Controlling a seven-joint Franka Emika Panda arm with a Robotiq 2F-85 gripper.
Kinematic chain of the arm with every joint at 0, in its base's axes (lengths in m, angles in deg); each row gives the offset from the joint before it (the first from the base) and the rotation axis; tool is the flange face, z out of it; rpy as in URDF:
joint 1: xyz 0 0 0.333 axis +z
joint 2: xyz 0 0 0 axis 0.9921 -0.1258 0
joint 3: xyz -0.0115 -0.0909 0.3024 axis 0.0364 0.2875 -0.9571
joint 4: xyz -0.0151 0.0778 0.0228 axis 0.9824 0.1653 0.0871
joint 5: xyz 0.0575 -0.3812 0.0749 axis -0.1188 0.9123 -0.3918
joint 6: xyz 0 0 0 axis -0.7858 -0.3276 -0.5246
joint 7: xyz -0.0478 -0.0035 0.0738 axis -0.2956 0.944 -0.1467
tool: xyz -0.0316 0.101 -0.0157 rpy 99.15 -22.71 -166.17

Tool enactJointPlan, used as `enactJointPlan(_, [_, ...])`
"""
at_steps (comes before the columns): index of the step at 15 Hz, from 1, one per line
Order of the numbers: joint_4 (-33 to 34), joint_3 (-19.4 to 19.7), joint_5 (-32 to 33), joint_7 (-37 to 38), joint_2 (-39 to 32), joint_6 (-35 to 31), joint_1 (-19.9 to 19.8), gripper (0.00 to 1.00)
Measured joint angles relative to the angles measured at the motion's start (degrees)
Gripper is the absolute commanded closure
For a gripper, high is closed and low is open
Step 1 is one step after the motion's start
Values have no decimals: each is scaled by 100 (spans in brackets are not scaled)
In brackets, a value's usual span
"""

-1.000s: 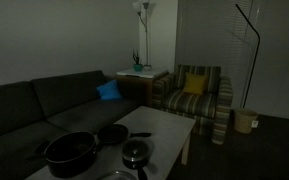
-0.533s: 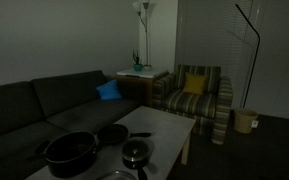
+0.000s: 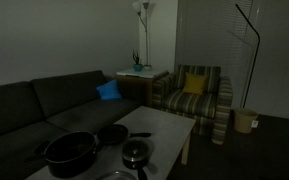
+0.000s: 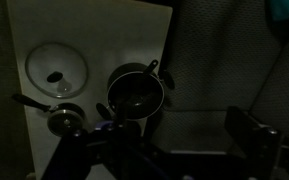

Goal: Move the dishing spoon from the pot to the table, to the pot, then to the table

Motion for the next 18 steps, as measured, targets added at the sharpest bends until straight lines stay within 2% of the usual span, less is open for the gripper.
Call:
enactJointPlan(6, [3, -9, 3, 3, 98, 13, 19, 0])
enactJointPlan(9, [43, 0, -18, -32, -89, -103, 26, 0])
enactJointPlan(12, [193, 107, -126, -183, -768, -1012, 25, 0])
enactJointPlan(15, [578, 291, -572, -564, -1735, -1997, 43, 0])
enactJointPlan(18, [1233, 301, -1300, -1158, -2677, -2390, 62, 0])
